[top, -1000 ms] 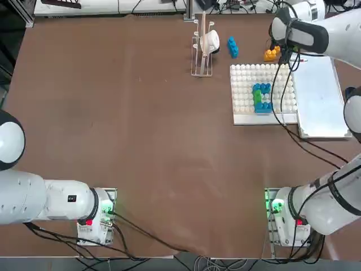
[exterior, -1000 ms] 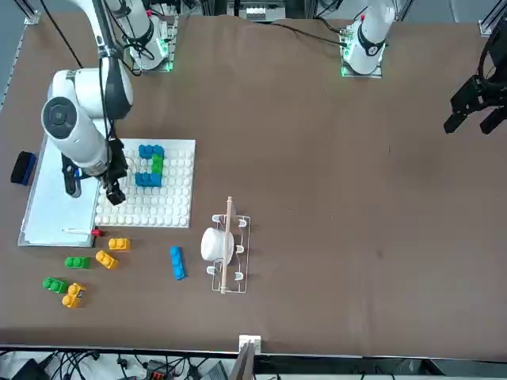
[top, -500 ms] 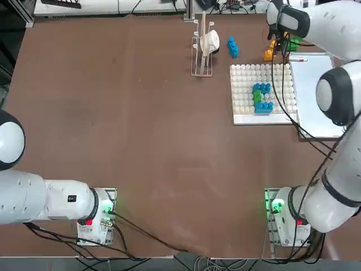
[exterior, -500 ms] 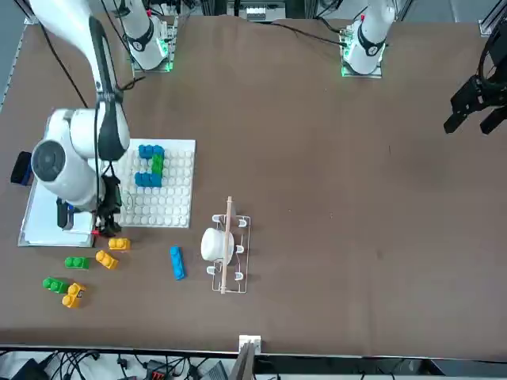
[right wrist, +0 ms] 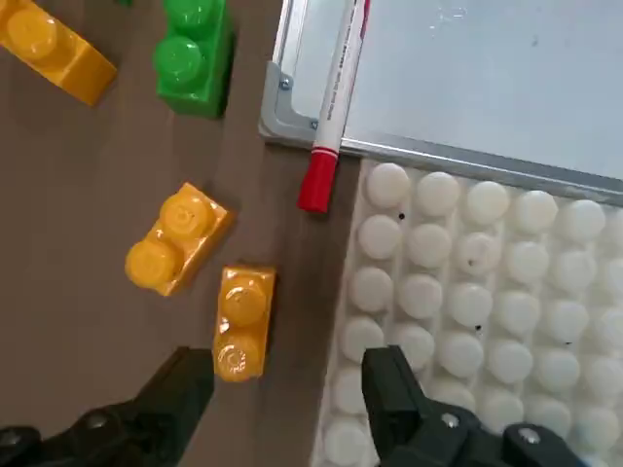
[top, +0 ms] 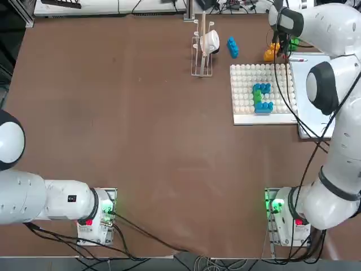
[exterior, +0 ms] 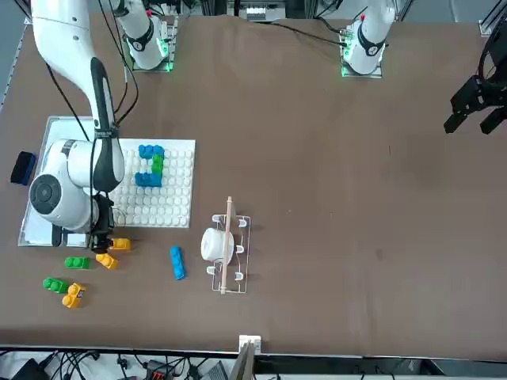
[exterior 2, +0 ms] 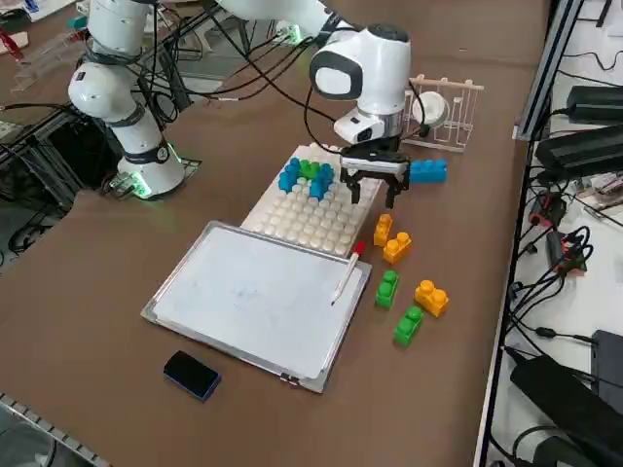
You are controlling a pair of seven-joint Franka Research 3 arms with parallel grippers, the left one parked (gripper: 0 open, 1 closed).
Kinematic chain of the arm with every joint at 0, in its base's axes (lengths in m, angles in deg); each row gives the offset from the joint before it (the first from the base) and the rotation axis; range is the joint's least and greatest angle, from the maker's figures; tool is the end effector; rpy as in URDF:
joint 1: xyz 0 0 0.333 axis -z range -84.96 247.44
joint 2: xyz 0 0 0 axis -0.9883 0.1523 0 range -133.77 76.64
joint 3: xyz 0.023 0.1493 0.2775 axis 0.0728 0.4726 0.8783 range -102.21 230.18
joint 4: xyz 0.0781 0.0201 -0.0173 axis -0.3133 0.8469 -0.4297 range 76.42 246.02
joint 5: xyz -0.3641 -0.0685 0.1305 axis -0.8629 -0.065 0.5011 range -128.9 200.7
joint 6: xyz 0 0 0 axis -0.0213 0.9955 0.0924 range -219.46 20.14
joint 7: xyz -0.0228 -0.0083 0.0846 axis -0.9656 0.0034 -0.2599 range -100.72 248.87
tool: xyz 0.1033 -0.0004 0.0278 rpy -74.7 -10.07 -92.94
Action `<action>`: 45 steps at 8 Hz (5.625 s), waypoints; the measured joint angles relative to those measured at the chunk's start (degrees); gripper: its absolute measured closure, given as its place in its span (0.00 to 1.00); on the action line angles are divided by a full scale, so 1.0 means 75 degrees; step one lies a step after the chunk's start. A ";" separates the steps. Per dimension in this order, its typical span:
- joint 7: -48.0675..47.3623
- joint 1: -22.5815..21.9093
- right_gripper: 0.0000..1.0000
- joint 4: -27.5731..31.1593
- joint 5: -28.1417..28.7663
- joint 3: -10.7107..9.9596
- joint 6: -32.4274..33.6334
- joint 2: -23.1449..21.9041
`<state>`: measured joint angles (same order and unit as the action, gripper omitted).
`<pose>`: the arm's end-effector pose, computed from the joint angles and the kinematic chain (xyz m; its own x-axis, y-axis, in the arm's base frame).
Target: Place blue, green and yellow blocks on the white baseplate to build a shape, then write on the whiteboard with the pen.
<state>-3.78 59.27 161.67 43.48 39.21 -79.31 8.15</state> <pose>0.6900 0.0117 0.2807 0.1622 -0.9768 0.1399 -0.9866 -0.1583 0.0391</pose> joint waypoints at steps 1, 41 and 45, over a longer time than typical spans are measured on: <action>0.0001 0.0021 0.07 -0.0005 0.0074 0.0002 -0.0141 0.0084; 0.5730 -0.0507 0.59 0.0484 0.0952 0.0093 0.0466 -0.0860; 0.7792 -0.0821 0.59 0.2261 0.0949 0.0096 -0.0868 -0.1695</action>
<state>54.66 53.12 178.62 50.60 39.93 -85.82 -4.56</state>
